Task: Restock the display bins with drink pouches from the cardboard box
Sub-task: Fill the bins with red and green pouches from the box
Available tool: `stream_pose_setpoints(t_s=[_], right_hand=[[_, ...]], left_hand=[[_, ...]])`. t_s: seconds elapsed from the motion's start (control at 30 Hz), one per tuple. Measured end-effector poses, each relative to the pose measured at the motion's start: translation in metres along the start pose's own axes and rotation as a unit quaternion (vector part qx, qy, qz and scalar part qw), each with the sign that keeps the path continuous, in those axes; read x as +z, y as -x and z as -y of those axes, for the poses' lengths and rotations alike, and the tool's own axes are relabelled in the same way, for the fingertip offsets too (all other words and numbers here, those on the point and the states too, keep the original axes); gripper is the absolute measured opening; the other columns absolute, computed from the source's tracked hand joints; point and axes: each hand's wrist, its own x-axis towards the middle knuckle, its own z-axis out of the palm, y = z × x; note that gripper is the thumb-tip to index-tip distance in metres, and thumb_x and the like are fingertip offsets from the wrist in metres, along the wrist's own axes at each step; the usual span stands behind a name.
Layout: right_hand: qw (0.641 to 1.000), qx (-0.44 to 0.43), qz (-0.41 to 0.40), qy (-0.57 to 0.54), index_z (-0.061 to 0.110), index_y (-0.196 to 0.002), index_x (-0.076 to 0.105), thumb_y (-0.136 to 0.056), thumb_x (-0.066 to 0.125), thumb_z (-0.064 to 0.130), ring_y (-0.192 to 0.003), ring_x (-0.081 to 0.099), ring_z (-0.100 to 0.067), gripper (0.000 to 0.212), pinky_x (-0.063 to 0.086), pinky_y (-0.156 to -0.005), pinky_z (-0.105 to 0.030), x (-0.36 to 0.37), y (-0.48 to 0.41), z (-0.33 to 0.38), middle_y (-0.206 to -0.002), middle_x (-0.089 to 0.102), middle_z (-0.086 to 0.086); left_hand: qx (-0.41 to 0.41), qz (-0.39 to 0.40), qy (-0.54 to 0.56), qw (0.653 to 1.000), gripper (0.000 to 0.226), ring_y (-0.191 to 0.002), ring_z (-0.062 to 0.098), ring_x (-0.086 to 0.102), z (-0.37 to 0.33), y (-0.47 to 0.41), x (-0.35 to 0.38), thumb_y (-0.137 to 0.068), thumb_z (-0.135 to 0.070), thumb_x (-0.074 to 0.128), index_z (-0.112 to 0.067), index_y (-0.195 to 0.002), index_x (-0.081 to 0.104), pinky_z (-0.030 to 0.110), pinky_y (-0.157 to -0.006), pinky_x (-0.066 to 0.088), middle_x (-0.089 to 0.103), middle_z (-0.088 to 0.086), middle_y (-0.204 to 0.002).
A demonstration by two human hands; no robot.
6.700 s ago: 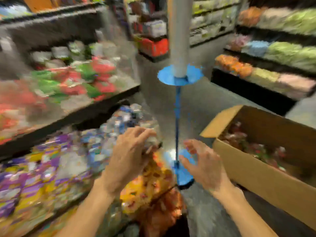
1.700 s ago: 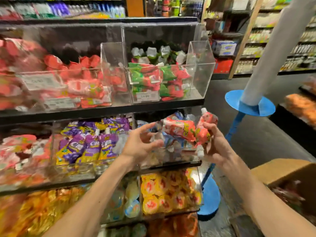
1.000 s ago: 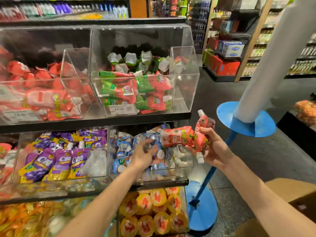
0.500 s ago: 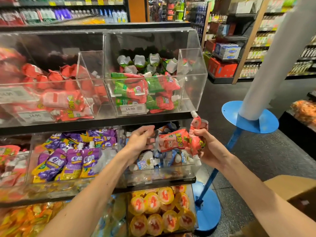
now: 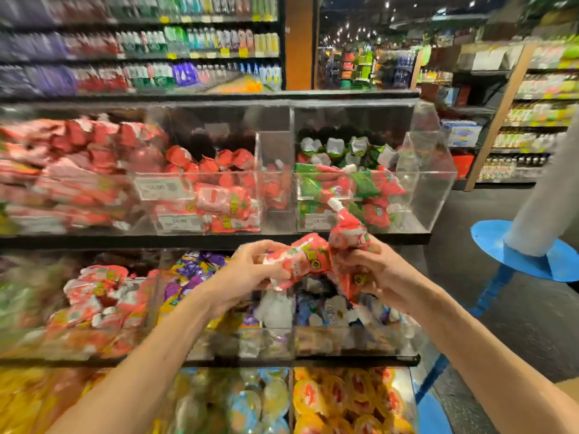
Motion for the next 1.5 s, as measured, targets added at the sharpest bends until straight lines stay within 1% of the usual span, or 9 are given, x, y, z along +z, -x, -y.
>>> stream_pose_setpoints(t_s=[0.2,0.33,0.7,0.83,0.97,1.13,1.27,1.4,1.5], right_hand=[[0.996,-0.059,0.034,0.051,0.019,-0.097,0.067,-0.078,0.074,-0.001,-0.063,0.062,-0.022,0.028,0.051,-0.05,-0.03,0.051,-0.013,0.024,-0.076,0.065,-0.01],[0.989,-0.101,0.036,0.105,0.016,-0.107,0.065,-0.073,0.083,0.0,-0.076,0.071,-0.021,0.041,0.055,-0.063,-0.031,0.07,-0.028,0.039,-0.089,0.075,-0.007],[0.975,-0.157,0.0,0.156,0.015,-0.103,0.066,-0.062,0.09,0.006,-0.08,0.074,-0.02,0.048,0.057,-0.071,-0.033,0.089,-0.076,0.084,-0.089,0.077,-0.004],[0.976,-0.16,-0.02,0.143,0.017,-0.102,0.065,-0.063,0.089,0.007,-0.072,0.074,-0.014,0.046,0.052,-0.059,-0.023,0.094,-0.087,0.092,-0.084,0.077,0.001],[0.974,-0.162,-0.025,0.154,0.017,-0.108,0.066,-0.066,0.088,0.012,-0.082,0.074,-0.015,0.047,0.053,-0.067,-0.027,0.107,-0.099,0.095,-0.091,0.077,0.0],[0.975,-0.163,-0.016,0.149,0.017,-0.11,0.064,-0.069,0.087,0.009,-0.083,0.075,-0.018,0.047,0.056,-0.064,-0.027,0.133,-0.115,0.097,-0.094,0.077,-0.001],[0.977,-0.154,-0.021,0.145,0.018,-0.11,0.065,-0.072,0.086,0.009,-0.083,0.075,-0.018,0.044,0.057,-0.064,-0.027,0.146,-0.126,0.1,-0.092,0.077,-0.001],[0.978,-0.147,-0.04,0.143,0.018,-0.105,0.065,-0.072,0.085,0.007,-0.083,0.075,-0.02,0.041,0.058,-0.065,-0.03,0.153,-0.135,0.101,-0.091,0.077,-0.001],[0.979,-0.139,-0.047,0.141,0.018,-0.107,0.064,-0.072,0.085,0.008,-0.082,0.075,-0.021,0.041,0.058,-0.062,-0.028,0.154,-0.138,0.101,-0.091,0.077,-0.002]], left_hand=[[0.062,-0.096,0.181,0.977,0.031,-0.048,0.018,0.064,-0.015,0.031,-0.027,-0.083,0.016,0.059,-0.007,-0.101,0.048,0.023,-0.041,0.048,0.064,0.018,-0.079],[0.094,-0.145,0.2,0.964,0.053,-0.071,0.035,0.071,-0.022,0.032,-0.038,-0.068,0.007,0.079,-0.007,-0.105,0.044,0.037,-0.055,0.059,0.069,0.02,-0.086],[0.191,-0.313,-0.006,0.93,0.021,-0.087,0.025,0.068,-0.094,0.0,-0.09,-0.09,-0.02,0.07,-0.037,-0.1,0.062,0.05,-0.075,0.06,0.067,0.01,-0.107],[0.144,-0.233,0.065,0.96,0.031,-0.081,0.022,0.066,-0.131,-0.027,-0.141,-0.087,-0.001,0.067,-0.021,-0.11,0.062,0.041,-0.076,0.06,0.068,0.012,-0.104],[0.102,-0.196,-0.094,0.971,0.06,-0.086,0.019,0.07,-0.133,-0.064,-0.185,-0.079,0.001,0.078,-0.018,-0.131,0.056,0.027,-0.071,0.06,0.067,0.014,-0.111],[0.097,-0.215,-0.401,0.885,0.049,-0.116,0.022,0.06,-0.114,-0.119,-0.208,-0.092,-0.032,0.068,-0.019,-0.137,0.052,0.032,-0.099,0.046,0.064,0.003,-0.124],[0.086,-0.211,-0.545,0.807,0.041,-0.118,0.041,0.055,-0.106,-0.148,-0.212,-0.1,-0.034,0.053,-0.013,-0.132,0.037,0.045,-0.097,0.042,0.06,0.023,-0.122],[0.073,-0.213,-0.718,0.659,0.041,-0.125,0.034,0.043,-0.104,-0.164,-0.216,-0.103,-0.032,0.049,-0.018,-0.14,0.039,0.043,-0.096,0.036,0.059,0.015,-0.128],[0.078,-0.246,-0.743,0.618,0.03,-0.123,0.028,0.038,-0.104,-0.168,-0.222,-0.1,-0.032,0.054,-0.027,-0.13,0.054,0.041,-0.094,0.034,0.051,0.007,-0.128]])
